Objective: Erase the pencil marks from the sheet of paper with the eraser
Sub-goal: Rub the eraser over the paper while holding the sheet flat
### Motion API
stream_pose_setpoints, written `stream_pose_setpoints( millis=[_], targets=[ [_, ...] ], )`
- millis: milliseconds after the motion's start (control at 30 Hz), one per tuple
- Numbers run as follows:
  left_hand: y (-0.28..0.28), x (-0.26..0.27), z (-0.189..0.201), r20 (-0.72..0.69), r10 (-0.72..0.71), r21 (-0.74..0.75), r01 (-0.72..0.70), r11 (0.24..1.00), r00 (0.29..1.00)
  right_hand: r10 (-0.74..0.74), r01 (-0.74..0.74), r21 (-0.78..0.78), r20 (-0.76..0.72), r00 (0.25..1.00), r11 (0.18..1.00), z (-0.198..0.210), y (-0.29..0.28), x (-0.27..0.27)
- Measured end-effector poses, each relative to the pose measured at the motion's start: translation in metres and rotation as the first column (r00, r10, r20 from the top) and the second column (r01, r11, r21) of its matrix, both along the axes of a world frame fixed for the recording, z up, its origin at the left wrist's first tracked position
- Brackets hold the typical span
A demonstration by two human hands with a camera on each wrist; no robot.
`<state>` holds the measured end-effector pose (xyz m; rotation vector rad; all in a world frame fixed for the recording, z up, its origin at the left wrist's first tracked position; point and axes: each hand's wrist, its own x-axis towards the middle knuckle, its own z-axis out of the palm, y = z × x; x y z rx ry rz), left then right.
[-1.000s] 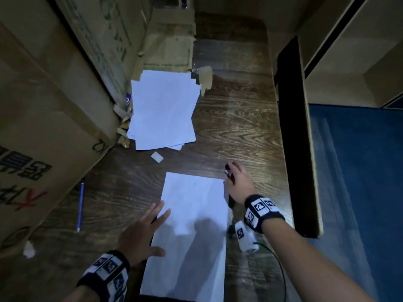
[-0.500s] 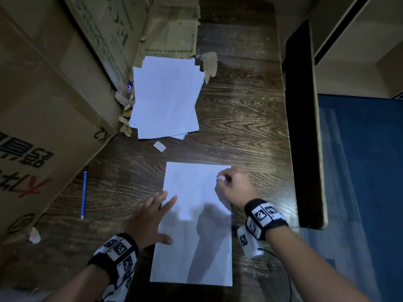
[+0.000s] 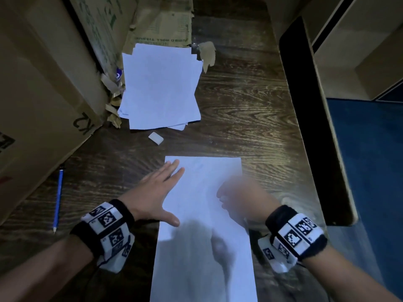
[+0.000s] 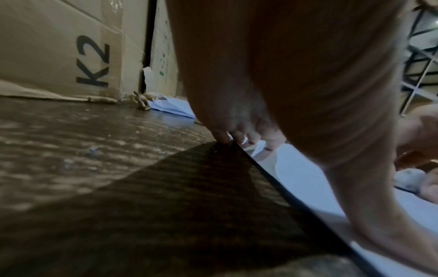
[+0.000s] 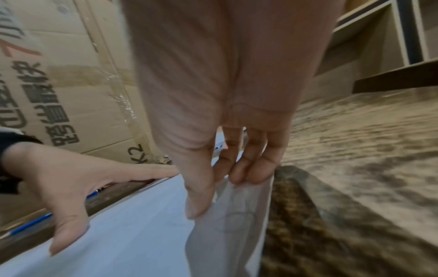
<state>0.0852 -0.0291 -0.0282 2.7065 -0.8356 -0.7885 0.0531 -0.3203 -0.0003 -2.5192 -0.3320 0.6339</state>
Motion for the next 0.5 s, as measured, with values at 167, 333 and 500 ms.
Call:
stream_pose_setpoints(
  millis=[167, 333, 500],
  targets=[
    [0.000, 0.002, -0.007, 0.044, -0.020, -0.042, 0.022, 0.999, 0.999, 0.012, -0.022, 0.103, 0.092, 0.996, 0.994, -0.012, -0.002, 0.000],
    [0.005, -0.009, -0.011, 0.088, 0.031, -0.137, -0.018, 0.990, 0.996, 0.142, -0.144, -0.001, 0.162, 0.977, 0.990, -0.009, -0.006, 0.002],
    [0.012, -0.030, -0.004, 0.081, 0.025, -0.133, -0.014, 0.991, 0.996, 0.161, -0.167, 0.019, 0.185, 0.970, 0.986, -0.011, -0.007, -0.002]
  ],
)
